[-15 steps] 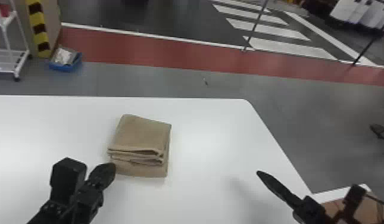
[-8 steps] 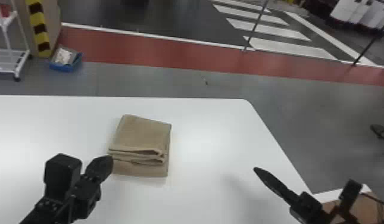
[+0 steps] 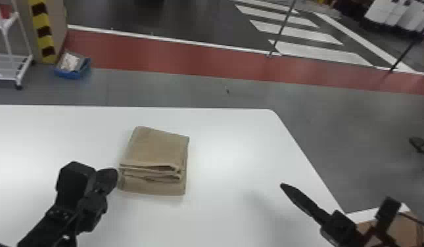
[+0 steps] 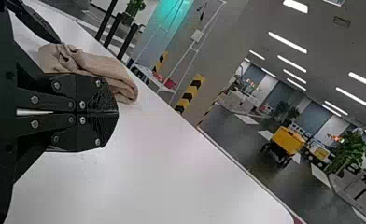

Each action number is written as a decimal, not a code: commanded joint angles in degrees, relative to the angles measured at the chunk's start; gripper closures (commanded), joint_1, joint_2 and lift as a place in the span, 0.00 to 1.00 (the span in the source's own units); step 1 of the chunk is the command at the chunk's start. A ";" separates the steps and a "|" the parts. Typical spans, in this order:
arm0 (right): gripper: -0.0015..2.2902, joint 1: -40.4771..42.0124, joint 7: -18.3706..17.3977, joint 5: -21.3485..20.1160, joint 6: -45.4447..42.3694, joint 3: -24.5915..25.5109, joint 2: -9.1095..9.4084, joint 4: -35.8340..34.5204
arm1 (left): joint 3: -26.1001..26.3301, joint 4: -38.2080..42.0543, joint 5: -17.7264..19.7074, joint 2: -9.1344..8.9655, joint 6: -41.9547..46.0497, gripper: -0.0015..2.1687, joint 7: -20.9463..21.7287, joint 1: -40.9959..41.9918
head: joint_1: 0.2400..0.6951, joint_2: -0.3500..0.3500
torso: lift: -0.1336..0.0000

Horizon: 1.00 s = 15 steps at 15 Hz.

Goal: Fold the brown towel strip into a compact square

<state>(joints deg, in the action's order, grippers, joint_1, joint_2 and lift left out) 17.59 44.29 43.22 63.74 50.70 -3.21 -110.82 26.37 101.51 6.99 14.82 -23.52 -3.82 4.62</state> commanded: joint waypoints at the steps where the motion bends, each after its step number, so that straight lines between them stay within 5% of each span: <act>1: 0.88 -0.10 0.09 -0.15 -0.15 0.19 -0.04 -0.01 | 0.35 0.53 0.13 0.04 -1.76 0.95 0.21 0.04 | 1.00 0.00 | 0.07; 11: 0.88 -1.60 0.27 0.02 0.73 0.72 -0.92 1.66 | 3.60 4.49 3.47 -0.58 -1.41 0.95 2.32 3.64 | 1.00 0.00 | 0.07; 15: 0.75 -3.00 1.15 -0.50 1.43 -0.77 -3.21 -1.32 | 1.93 6.33 3.30 -0.23 -1.58 0.95 2.32 4.52 | 1.00 0.00 | 0.07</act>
<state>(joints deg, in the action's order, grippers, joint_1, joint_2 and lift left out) 15.30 44.99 43.10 65.15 51.01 -4.97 -110.78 29.30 106.71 10.16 14.32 -25.08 -1.63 8.46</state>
